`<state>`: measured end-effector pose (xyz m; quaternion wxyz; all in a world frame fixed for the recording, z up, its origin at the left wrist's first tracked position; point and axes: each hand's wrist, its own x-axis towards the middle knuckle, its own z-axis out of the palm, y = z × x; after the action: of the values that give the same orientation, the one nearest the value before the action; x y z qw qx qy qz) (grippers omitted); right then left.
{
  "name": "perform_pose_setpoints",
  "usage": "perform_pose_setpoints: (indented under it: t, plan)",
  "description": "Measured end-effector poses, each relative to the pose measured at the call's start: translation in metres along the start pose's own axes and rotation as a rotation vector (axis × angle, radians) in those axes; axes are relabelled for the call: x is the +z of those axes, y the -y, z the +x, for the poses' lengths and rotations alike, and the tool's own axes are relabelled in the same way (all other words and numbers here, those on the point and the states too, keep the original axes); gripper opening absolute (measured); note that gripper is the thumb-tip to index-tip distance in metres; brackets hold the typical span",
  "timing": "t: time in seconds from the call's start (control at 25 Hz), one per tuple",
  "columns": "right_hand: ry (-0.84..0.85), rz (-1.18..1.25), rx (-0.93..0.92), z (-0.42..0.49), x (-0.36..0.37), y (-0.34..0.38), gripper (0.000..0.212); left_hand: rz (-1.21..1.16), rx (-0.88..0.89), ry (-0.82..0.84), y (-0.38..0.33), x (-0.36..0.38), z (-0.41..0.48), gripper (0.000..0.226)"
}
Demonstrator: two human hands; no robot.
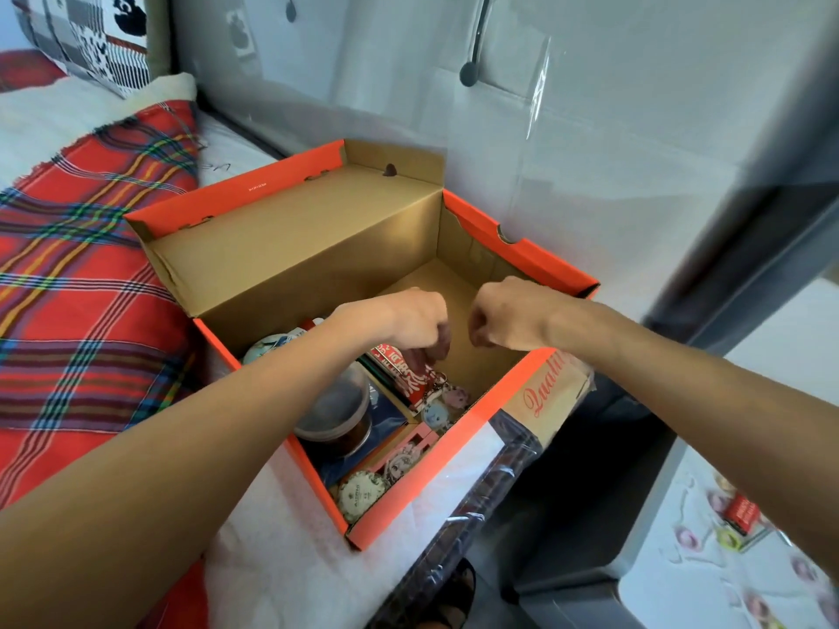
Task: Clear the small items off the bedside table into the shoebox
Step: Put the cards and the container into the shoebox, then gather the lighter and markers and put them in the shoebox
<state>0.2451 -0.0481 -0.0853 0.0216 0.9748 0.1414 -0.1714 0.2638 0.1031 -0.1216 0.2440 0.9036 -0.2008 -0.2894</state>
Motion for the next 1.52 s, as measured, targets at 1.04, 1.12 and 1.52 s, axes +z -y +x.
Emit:
perform_pose_setpoints:
  t: [1.04,1.12,1.52]
  plan:
    - [-0.492,0.624,0.877,-0.342,0.244,-0.236,0.012,0.199,0.235,-0.341,-0.279,0.285,0.075,0.026]
    - [-0.514,0.553,0.875,-0.328,0.250,-0.241,0.013,0.337,0.201,-0.407,-0.288,0.297,0.095,0.026]
    - [-0.425,0.617,0.845,-0.296,0.255,-0.243,0.039,0.406,0.119,-0.390,-0.301,0.300,0.113,0.021]
